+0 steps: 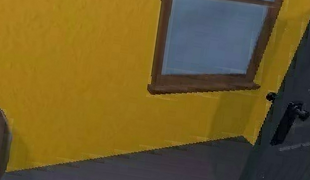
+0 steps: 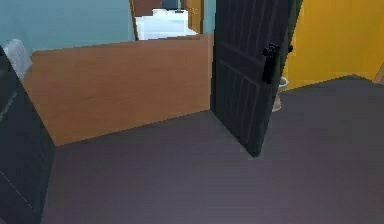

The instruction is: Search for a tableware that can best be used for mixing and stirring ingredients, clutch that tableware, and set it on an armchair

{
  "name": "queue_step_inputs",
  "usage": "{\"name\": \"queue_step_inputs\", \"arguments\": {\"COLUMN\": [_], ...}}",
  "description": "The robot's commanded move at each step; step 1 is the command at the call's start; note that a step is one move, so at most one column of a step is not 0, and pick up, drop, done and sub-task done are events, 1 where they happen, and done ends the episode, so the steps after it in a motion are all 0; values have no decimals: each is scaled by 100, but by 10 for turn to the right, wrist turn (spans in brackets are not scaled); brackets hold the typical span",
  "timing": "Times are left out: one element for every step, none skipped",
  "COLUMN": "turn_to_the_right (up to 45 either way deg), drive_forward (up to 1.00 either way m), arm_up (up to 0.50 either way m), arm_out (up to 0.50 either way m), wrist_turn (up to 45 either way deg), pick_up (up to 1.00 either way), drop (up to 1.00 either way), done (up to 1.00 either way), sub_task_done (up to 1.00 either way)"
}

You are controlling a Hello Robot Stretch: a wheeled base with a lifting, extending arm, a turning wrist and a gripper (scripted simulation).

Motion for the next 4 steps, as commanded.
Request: {"name": "queue_step_inputs", "arguments": {"turn_to_the_right": [240, 0, -450, -450], "drive_forward": [0, 10, 0, 0], "arm_up": [0, 0, 0, 0], "arm_out": [0, 0, 0, 0], "wrist_turn": [0, 0, 0, 0], "pick_up": [0, 0, 0, 0], "drop": [0, 0, 0, 0], "done": [0, 0, 0, 0], "sub_task_done": [0, 0, 0, 0]}}
